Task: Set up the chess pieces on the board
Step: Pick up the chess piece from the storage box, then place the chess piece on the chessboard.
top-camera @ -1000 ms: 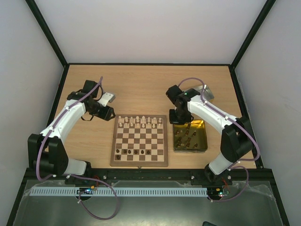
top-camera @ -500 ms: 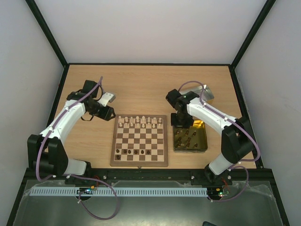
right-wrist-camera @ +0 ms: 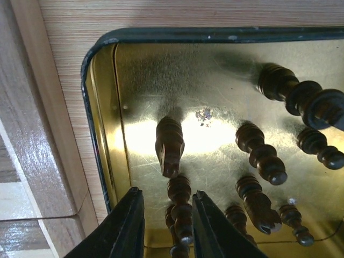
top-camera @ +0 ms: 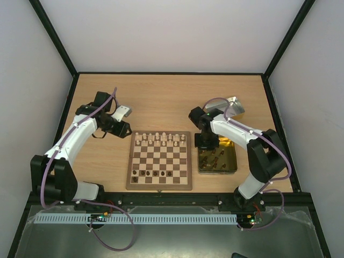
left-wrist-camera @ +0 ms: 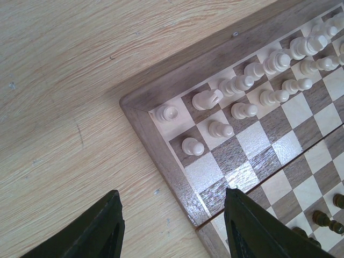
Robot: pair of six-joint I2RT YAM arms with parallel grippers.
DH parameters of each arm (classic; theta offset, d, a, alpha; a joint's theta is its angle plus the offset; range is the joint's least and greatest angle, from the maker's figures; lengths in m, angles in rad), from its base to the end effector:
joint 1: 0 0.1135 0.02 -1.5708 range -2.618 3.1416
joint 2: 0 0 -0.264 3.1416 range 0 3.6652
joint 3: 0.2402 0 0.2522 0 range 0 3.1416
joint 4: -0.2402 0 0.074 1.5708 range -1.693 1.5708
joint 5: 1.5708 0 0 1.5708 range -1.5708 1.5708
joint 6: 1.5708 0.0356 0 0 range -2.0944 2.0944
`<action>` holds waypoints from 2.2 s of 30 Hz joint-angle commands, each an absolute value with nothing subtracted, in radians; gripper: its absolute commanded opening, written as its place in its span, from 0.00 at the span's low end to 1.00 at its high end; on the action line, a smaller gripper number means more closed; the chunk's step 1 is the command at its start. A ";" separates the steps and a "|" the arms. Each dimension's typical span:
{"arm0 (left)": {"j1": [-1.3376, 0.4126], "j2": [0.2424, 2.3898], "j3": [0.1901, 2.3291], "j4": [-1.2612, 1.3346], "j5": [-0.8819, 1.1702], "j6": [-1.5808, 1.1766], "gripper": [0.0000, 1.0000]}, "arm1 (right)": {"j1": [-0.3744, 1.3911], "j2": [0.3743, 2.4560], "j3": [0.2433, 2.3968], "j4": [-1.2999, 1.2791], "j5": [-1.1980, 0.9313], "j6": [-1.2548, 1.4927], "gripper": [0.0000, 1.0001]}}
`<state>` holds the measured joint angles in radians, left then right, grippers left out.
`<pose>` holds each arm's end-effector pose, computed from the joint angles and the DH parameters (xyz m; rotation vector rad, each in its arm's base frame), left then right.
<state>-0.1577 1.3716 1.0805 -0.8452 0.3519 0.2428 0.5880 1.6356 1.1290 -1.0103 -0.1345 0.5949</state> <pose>0.2596 -0.0537 0.2620 0.6314 2.5861 -0.4475 0.2356 0.1628 0.2014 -0.0051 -3.1035 -0.2202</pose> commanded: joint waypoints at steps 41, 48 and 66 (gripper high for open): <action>-0.155 1.379 1.089 -0.847 0.365 0.246 0.52 | 0.535 1.669 1.122 -0.986 -0.118 0.554 0.02; -0.156 1.374 1.079 -0.822 0.367 0.242 0.53 | 0.554 1.590 1.253 -1.138 -0.095 0.584 0.02; -0.156 1.395 1.095 -0.810 0.315 0.210 0.52 | 0.844 1.568 1.515 -1.289 -0.108 0.794 0.02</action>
